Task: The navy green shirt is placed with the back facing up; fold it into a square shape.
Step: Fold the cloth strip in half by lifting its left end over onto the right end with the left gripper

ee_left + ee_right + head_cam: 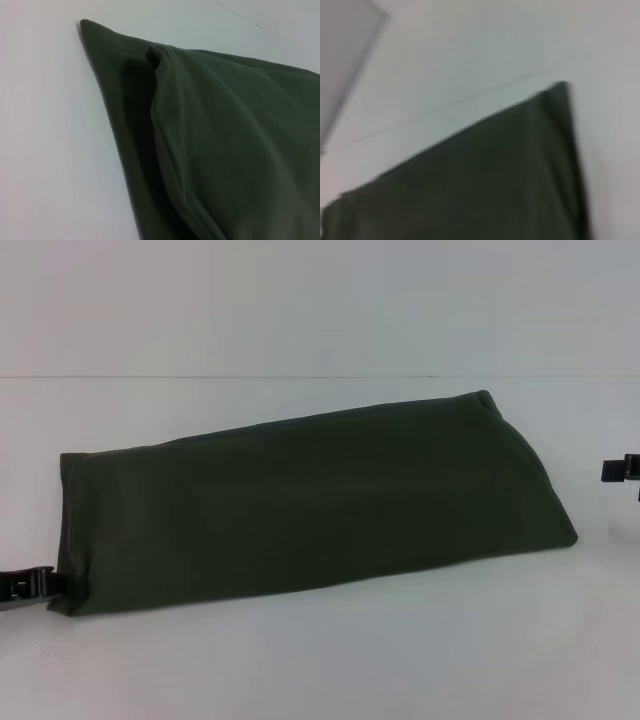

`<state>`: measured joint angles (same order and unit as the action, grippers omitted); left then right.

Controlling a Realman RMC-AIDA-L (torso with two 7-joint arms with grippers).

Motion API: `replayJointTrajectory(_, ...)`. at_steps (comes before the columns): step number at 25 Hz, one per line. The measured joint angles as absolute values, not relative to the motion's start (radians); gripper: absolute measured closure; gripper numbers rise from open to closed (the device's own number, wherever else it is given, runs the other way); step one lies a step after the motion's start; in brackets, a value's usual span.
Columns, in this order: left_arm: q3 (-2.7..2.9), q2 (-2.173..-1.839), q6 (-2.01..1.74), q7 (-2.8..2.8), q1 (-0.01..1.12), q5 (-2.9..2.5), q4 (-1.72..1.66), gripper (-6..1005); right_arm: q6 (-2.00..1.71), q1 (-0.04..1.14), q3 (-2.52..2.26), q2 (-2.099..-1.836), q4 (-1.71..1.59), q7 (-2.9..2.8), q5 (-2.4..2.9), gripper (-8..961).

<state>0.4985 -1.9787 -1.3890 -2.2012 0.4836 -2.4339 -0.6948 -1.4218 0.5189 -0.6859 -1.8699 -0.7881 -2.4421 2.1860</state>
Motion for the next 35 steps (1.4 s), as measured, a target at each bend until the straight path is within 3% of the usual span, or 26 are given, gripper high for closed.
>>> replayJointTrajectory(14,0.498,-1.974,-1.393,-2.200,0.486,-2.434,-0.695,977,-1.282,0.764,-0.731,-1.914,-0.680,-2.556,2.581,74)
replayJointTrajectory(25,0.499,-1.975,-1.396,-2.200,0.489,-2.434,-0.695,976,-1.220,0.778,-0.777,-1.964,-0.646,-2.546,2.603,83)
replayJointTrajectory(35,0.499,-1.978,-1.396,-2.200,0.492,-2.434,-0.695,976,-1.190,0.777,-0.801,-1.976,-0.634,-2.544,2.604,91)
